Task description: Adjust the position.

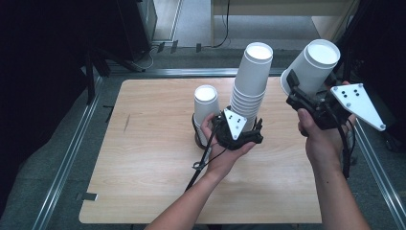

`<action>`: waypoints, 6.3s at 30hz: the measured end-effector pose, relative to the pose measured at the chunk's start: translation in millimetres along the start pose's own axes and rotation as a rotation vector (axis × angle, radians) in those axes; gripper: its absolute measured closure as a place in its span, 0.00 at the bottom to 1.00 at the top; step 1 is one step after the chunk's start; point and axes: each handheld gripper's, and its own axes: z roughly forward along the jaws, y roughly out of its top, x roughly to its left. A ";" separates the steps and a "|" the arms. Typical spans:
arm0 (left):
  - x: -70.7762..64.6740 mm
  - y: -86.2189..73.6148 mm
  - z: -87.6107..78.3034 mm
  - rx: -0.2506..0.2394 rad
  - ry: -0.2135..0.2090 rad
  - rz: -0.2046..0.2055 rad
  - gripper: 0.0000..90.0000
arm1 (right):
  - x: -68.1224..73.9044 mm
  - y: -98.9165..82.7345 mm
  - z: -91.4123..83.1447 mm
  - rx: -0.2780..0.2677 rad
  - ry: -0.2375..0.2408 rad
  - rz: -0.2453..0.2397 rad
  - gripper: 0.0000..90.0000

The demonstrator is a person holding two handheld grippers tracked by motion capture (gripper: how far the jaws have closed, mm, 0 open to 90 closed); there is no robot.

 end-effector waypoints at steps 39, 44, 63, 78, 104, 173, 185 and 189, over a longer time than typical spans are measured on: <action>46.9 -30.6 -85.4 0.032 -0.059 -0.049 0.00 | 29.7 -97.6 -39.4 0.106 0.053 -0.116 0.20; 56.1 -33.9 -93.4 0.044 -0.065 -0.059 0.00 | 36.4 -108.8 -43.8 0.120 0.064 -0.146 0.20; 80.5 -41.4 -119.6 0.071 -0.136 -0.074 0.00 | 65.1 -153.3 -65.5 0.183 0.109 -0.323 0.20; 87.3 -42.2 -119.1 0.129 -0.251 -0.094 0.00 | 92.3 -178.5 -72.5 0.184 0.163 -0.524 0.20; 78.8 -40.2 -119.4 0.190 -0.378 -0.016 0.00 | 121.0 -201.0 -83.7 0.147 0.260 -0.758 0.20; 89.0 -43.6 -123.2 0.163 -0.354 -0.028 0.24 | 130.5 -180.7 -100.0 0.122 0.380 -0.695 0.03; 94.4 -43.2 -126.1 0.063 -0.296 -0.061 0.24 | 124.9 -173.2 -94.3 0.218 0.393 -0.512 0.00; 95.7 -43.9 -129.5 -0.017 -0.274 -0.085 0.24 | 118.2 -165.6 -88.9 0.267 0.392 -0.354 0.00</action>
